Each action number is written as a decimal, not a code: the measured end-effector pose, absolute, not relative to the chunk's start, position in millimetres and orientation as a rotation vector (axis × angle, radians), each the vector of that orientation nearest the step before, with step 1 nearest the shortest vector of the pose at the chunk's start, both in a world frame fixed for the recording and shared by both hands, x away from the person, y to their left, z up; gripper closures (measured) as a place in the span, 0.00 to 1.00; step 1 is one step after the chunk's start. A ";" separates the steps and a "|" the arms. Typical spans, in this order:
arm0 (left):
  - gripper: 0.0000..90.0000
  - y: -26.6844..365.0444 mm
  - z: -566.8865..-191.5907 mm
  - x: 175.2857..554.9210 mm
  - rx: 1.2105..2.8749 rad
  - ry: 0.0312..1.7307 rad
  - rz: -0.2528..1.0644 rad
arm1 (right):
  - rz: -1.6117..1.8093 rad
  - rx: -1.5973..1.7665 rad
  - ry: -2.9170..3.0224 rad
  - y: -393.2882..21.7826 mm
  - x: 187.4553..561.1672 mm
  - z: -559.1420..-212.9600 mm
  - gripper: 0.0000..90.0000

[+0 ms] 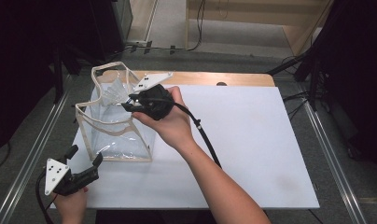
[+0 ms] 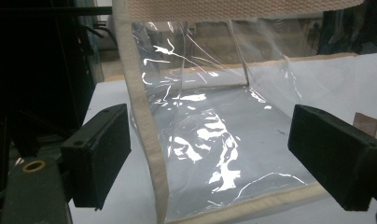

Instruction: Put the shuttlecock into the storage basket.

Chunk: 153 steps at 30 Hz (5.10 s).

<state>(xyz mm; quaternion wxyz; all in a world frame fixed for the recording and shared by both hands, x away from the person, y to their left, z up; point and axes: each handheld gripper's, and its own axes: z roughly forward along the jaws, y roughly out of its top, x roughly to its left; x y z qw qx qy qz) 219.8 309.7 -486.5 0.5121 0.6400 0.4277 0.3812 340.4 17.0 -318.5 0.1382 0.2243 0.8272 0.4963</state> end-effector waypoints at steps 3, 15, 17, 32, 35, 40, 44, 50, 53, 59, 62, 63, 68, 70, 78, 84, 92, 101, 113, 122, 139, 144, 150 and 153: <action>0.15 309.8 -486.5 219.8 1.540 1.028 0.918 | 1.433 0.643 2.397 19.1 339.8 -319.1 0.70; 0.15 310.2 -486.5 219.7 1.537 1.031 0.911 | 1.522 0.643 2.424 20.7 338.2 -318.9 0.35; 0.15 310.1 -486.5 219.7 1.537 1.032 0.912 | 1.527 0.649 2.422 20.2 337.9 -318.2 0.28; 0.15 310.1 -486.5 219.7 1.541 1.029 0.915 | 1.564 0.647 2.404 5.1 332.9 -321.8 0.00; 0.15 310.0 -486.5 219.7 1.540 1.030 0.915 | 1.564 0.642 2.401 3.3 332.2 -324.1 0.00; 0.15 310.2 -486.5 219.6 1.541 1.030 0.914 | 1.564 0.652 2.407 -2.2 331.6 -328.4 0.00; 0.15 309.7 -486.6 219.7 1.538 1.031 0.915 | 1.572 0.654 2.391 -8.7 331.2 -330.9 0.00; 0.15 309.5 -486.6 219.7 1.541 1.030 0.916 | 1.574 0.678 2.369 -19.2 330.2 -334.6 0.00; 0.15 309.5 -486.6 219.7 1.539 1.031 0.914 | 1.563 0.685 2.360 -24.3 330.3 -336.6 0.00; 0.15 309.3 -486.6 219.6 1.540 1.031 0.914 | 1.543 0.707 2.343 -33.2 330.0 -342.5 0.00; 0.15 309.6 -486.5 219.6 1.540 1.031 0.914 | 1.535 0.709 2.332 -37.3 330.3 -345.3 0.00; 0.15 309.6 -486.5 219.6 1.542 1.031 0.914 | 1.534 0.716 2.330 -38.7 330.4 -346.3 0.00; 0.15 309.7 -486.5 219.7 1.541 1.031 0.915 | 1.525 0.736 2.318 -46.0 330.8 -351.1 0.00; 0.15 309.6 -486.6 219.6 1.543 1.031 0.915 | 1.520 0.741 2.318 -48.6 330.4 -352.6 0.00; 0.15 309.6 -486.5 219.4 1.544 1.031 0.914 | 1.512 0.748 2.304 -58.0 328.3 -357.8 0.00; 0.15 309.3 -486.6 219.4 1.544 1.031 0.914 | 1.507 0.783 2.284 -67.8 327.4 -364.6 0.00; 0.15 309.2 -486.6 219.3 1.545 1.032 0.914 | 1.492 0.827 2.270 -83.5 326.0 -377.4 0.00; 0.15 309.0 -486.6 219.2 1.548 1.031 0.916 | 1.487 0.890 2.225 -105.2 320.7 -390.6 0.00; 0.15 308.8 -486.6 219.3 1.548 1.031 0.916 | 1.465 0.931 2.174 -123.1 313.9 -402.3 0.00; 0.15 308.9 -486.7 219.4 1.546 1.033 0.915 | 1.454 0.954 2.159 -131.3 309.6 -414.1 0.00; 0.15 308.7 -486.7 219.4 1.550 1.030 0.916 | 1.485 0.969 2.121 -157.0 293.7 -438.6 0.00; 0.15 308.9 -486.7 219.4 1.548 1.032 0.916 | 1.475 0.989 2.114 -166.1 289.6 -446.7 0.00; 0.15 308.7 -486.8 219.4 1.550 1.031 0.916 | 1.466 1.017 2.097 -177.7 284.8 -454.5 0.00; 0.15 308.6 -486.7 219.4 1.552 1.031 0.917 | 1.464 1.025 2.094 -182.5 283.1 -457.9 0.00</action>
